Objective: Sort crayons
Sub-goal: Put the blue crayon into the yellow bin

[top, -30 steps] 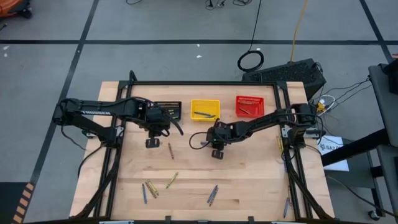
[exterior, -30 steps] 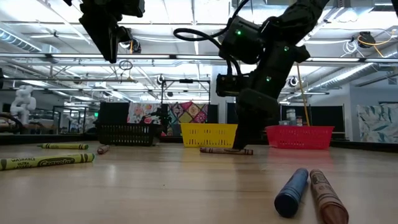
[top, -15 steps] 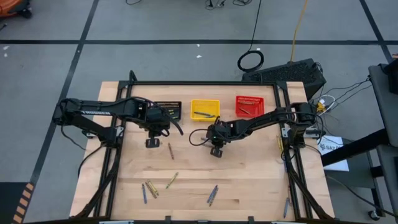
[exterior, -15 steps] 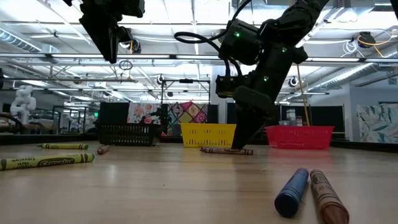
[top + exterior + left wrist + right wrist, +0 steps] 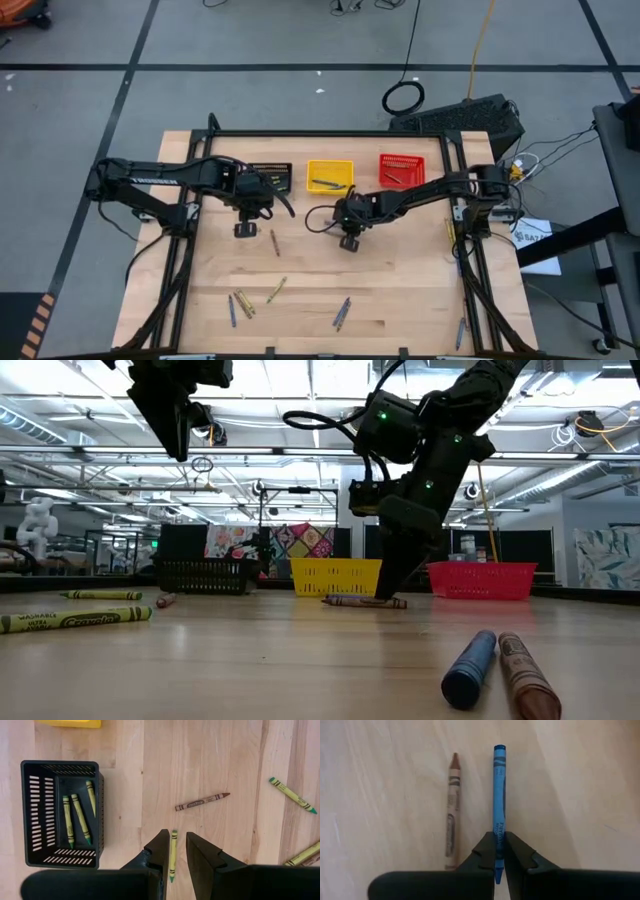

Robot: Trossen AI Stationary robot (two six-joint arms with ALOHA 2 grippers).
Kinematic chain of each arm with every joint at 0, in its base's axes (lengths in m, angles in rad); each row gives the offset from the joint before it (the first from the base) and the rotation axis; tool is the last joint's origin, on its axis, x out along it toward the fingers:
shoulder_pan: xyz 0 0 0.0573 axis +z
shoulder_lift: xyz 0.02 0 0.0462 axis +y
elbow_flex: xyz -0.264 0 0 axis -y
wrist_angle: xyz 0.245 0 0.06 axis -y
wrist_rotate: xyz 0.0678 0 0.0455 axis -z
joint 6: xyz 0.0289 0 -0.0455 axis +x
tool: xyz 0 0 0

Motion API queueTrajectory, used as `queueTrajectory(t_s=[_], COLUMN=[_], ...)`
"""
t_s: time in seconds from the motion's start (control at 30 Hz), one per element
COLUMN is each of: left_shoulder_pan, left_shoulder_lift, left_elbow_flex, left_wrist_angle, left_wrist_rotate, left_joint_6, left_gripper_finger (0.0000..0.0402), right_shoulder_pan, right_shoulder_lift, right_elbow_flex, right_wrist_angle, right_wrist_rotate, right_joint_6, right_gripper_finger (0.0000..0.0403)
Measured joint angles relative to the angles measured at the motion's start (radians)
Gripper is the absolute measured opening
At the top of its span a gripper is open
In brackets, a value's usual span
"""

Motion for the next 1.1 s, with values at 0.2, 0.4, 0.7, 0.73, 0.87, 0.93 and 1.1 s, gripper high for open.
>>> queueTrajectory(t_s=[0.2, 0.4, 0.7, 0.73, 0.87, 0.93, 1.1], left_shoulder_pan=[0.0, 0.0, 0.0, 0.0, 0.0, 0.0, 0.0], left_shoulder_lift=[0.0, 0.0, 0.0, 0.0, 0.0, 0.0, 0.0], left_elbow_flex=[0.0, 0.0, 0.0, 0.0, 0.0, 0.0, 0.0], left_wrist_angle=[0.0, 0.0, 0.001, 0.001, 0.002, 0.002, 0.002], left_wrist_rotate=[0.0, 0.0, 0.0, 0.0, 0.0, 0.0, 0.0], left_joint_6=[-0.001, -0.001, -0.001, -0.001, -0.001, -0.001, 0.0], left_gripper_finger=[0.0063, 0.0063, 0.0063, 0.0063, 0.0063, 0.0063, 0.0063], right_shoulder_pan=[-0.005, -0.041, -0.164, -0.178, -0.235, -0.258, -0.31], right_shoulder_lift=[-0.043, -0.111, -0.175, -0.175, -0.165, -0.165, -0.16], right_elbow_flex=[0.0, 0.001, 0.003, 0.003, 0.003, 0.003, 0.004], right_wrist_angle=[0.002, 0.009, 0.044, 0.047, 0.084, 0.103, 0.117], right_wrist_rotate=[-0.001, -0.001, -0.005, -0.005, -0.005, -0.005, -0.039], right_joint_6=[-0.012, -0.036, -0.122, -0.132, -0.162, -0.174, -0.178], right_gripper_finger=[0.0, 0.0, 0.0, 0.0, 0.0, 0.0, 0.0])
